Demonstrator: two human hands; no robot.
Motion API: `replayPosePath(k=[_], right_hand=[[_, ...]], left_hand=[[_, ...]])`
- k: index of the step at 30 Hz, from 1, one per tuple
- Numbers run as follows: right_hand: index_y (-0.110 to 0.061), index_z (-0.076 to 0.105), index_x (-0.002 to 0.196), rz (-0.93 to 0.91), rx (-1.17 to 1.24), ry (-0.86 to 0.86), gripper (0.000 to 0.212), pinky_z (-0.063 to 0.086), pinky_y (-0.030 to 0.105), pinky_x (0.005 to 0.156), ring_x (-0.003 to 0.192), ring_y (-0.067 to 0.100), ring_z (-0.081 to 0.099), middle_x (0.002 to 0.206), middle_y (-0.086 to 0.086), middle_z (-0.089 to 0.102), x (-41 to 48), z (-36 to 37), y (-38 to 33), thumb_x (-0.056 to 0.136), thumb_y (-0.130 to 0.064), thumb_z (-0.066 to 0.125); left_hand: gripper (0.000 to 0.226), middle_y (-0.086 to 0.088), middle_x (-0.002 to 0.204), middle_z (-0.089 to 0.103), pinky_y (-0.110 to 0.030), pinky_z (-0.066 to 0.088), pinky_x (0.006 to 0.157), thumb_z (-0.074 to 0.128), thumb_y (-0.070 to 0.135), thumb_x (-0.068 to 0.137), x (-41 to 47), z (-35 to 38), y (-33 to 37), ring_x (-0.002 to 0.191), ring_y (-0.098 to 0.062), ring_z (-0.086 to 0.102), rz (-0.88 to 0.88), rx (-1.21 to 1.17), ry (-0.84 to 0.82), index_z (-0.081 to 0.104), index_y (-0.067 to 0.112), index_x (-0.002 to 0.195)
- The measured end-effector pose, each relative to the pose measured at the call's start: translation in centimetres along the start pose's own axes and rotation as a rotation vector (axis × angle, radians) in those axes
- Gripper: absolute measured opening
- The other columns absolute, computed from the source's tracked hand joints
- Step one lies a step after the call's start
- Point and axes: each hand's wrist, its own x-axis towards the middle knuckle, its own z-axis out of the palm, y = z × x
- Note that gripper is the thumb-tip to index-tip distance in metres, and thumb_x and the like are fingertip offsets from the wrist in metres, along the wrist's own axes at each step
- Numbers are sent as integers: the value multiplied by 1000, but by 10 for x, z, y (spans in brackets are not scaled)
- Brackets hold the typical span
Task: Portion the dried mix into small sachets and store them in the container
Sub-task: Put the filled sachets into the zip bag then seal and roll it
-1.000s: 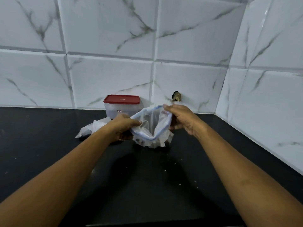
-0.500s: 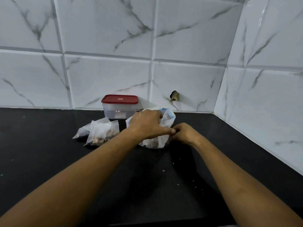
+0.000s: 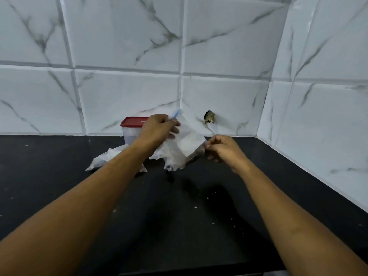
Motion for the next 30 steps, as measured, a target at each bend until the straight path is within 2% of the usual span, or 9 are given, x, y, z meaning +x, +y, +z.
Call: replayPosePath(k=[5, 7, 9, 13, 16, 19, 22, 27, 30], right_hand=[[-12, 72, 87, 39, -196, -92, 8, 51, 21, 54, 75, 19, 72, 88, 6, 76, -5, -3, 6, 93, -8, 68], [-14, 73, 86, 55, -329, -90, 6, 57, 31, 63, 77, 20, 73, 88, 5, 76, -4, -5, 9, 91, -13, 71], [-16, 74, 84, 78, -418, -120, 5, 63, 42, 78, 83, 23, 73, 87, 3, 75, -4, -9, 12, 88, -13, 73], [-16, 73, 87, 83, -393, -123, 11, 57, 34, 64, 81, 23, 74, 90, 4, 75, -4, -12, 11, 90, -8, 67], [-12, 67, 88, 55, -206, -82, 12, 51, 24, 54, 71, 20, 72, 85, 9, 76, -4, -9, 9, 95, -4, 62], [-9, 67, 89, 45, -168, -60, 10, 54, 26, 57, 75, 21, 72, 90, 12, 76, -2, -9, 13, 96, -3, 62], [-10, 72, 89, 53, -283, -108, 9, 59, 38, 75, 85, 24, 71, 92, 10, 75, -3, -12, 15, 92, -5, 65], [-16, 68, 100, 57, -278, -128, 10, 60, 39, 74, 91, 27, 74, 97, 9, 74, -4, -15, 15, 94, -8, 66], [-16, 64, 114, 53, -142, -198, 30, 58, 29, 68, 91, 24, 75, 101, 9, 75, -6, -18, 12, 89, -5, 76]], left_hand=[[20, -1, 93, 80, -37, 60, 79, 65, 31, 101, -5, 4, -4, 79, -14, 75, 73, 112, -104, 74, 14, 103], [26, 0, 96, 79, -32, 59, 77, 67, 36, 99, -7, 7, -4, 85, -13, 75, 109, 137, -170, 70, 16, 117], [50, 1, 106, 77, -30, 58, 84, 73, 39, 94, -6, 6, -3, 96, -13, 73, 114, 200, -325, 60, 19, 138], [82, 4, 123, 70, -33, 55, 97, 85, 44, 82, -7, 0, -5, 112, -11, 68, 94, 374, -607, 44, 29, 151], [56, 2, 99, 73, -23, 54, 81, 82, 24, 87, -5, 1, -8, 88, -9, 70, 160, 436, -485, 57, 18, 137], [34, -3, 97, 76, -42, 58, 92, 74, 11, 90, -1, -2, -6, 91, -18, 73, 186, 343, -318, 67, 13, 124], [32, -1, 98, 78, -45, 57, 96, 70, 8, 93, -1, -2, -1, 89, -17, 75, 197, 369, -226, 69, 13, 125], [30, 2, 96, 78, -50, 59, 93, 66, 6, 97, -5, 3, -3, 91, -22, 76, 201, 328, -242, 67, 20, 124], [26, 4, 99, 74, -36, 60, 78, 59, 9, 101, -4, 5, -4, 83, -14, 74, 258, 334, -246, 68, 23, 121]])
